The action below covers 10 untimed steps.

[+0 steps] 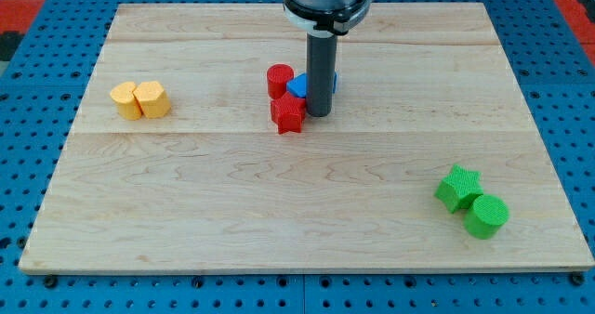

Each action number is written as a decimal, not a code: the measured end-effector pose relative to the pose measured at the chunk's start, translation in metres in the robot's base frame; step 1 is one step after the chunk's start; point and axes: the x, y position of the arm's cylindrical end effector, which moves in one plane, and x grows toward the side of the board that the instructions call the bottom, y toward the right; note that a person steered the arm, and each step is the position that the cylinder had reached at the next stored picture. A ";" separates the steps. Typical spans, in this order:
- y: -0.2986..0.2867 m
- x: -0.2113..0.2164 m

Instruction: Slide red star a bit left and up

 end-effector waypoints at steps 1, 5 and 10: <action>0.022 0.020; -0.039 0.012; -0.107 0.003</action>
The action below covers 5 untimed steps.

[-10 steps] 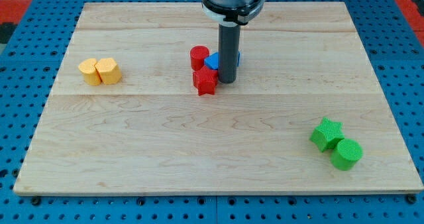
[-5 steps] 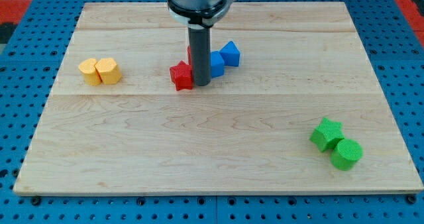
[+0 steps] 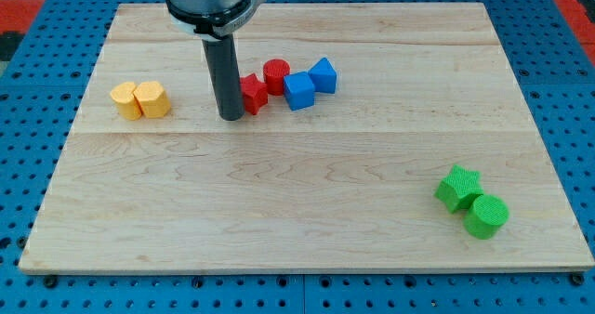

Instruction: Slide red star a bit left and up

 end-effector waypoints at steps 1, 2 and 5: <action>0.002 0.000; 0.002 0.000; 0.031 -0.004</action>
